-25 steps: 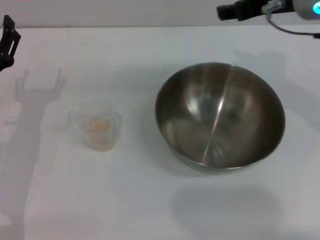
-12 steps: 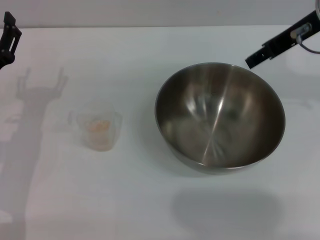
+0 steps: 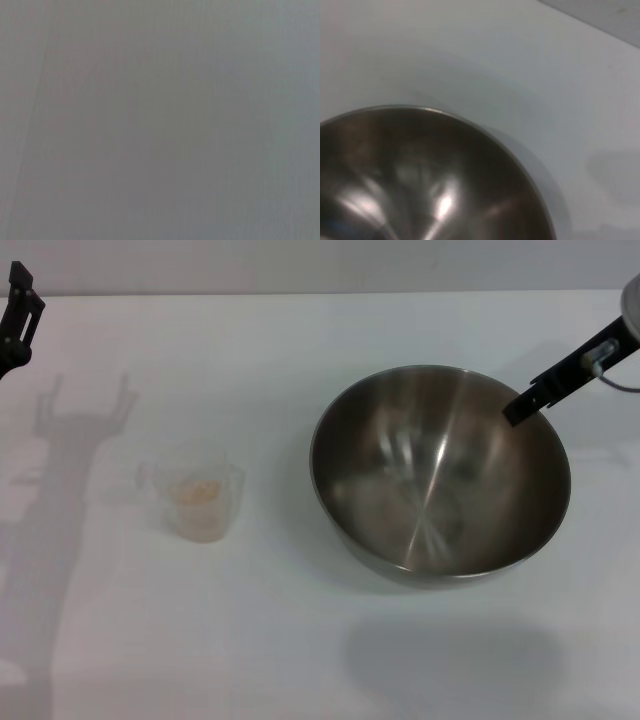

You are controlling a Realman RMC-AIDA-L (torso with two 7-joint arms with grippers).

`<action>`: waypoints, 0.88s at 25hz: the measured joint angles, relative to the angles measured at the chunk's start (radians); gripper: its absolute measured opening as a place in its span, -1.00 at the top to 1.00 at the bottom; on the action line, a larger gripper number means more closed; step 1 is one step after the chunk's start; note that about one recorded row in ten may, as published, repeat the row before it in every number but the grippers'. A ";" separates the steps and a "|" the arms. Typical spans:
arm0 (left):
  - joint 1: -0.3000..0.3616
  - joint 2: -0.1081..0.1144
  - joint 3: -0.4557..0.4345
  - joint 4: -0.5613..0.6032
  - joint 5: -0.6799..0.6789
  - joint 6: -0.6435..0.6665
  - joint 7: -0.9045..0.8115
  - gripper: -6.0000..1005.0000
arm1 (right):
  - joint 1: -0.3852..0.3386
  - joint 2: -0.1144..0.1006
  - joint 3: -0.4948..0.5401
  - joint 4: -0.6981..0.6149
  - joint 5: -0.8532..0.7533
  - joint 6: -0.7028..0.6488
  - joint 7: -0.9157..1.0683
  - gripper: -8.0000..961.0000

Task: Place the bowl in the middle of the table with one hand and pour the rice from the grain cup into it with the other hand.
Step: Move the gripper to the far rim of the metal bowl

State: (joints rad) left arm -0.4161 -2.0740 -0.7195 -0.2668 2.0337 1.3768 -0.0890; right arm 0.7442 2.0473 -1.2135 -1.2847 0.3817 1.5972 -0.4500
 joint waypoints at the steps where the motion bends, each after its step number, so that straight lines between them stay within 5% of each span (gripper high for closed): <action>1: 0.000 -0.001 0.000 0.000 0.000 0.000 0.000 -0.73 | 0.000 0.000 0.000 0.000 0.000 0.000 0.000 -0.44; 8: 0.001 -0.002 0.000 0.000 -0.001 0.001 0.000 -0.72 | 0.014 0.007 -0.004 0.106 0.004 -0.076 -0.023 -0.43; 14: 0.001 -0.002 0.000 0.000 -0.001 -0.003 0.000 -0.72 | 0.013 0.027 0.002 0.119 0.005 -0.115 -0.042 -0.27; 22: 0.000 -0.002 0.000 0.000 -0.001 -0.006 0.000 -0.72 | 0.018 0.025 -0.005 0.157 -0.002 -0.142 -0.048 0.00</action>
State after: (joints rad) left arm -0.4162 -2.0755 -0.7195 -0.2669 2.0322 1.3705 -0.0890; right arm 0.7625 2.0721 -1.2187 -1.1277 0.3798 1.4550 -0.4979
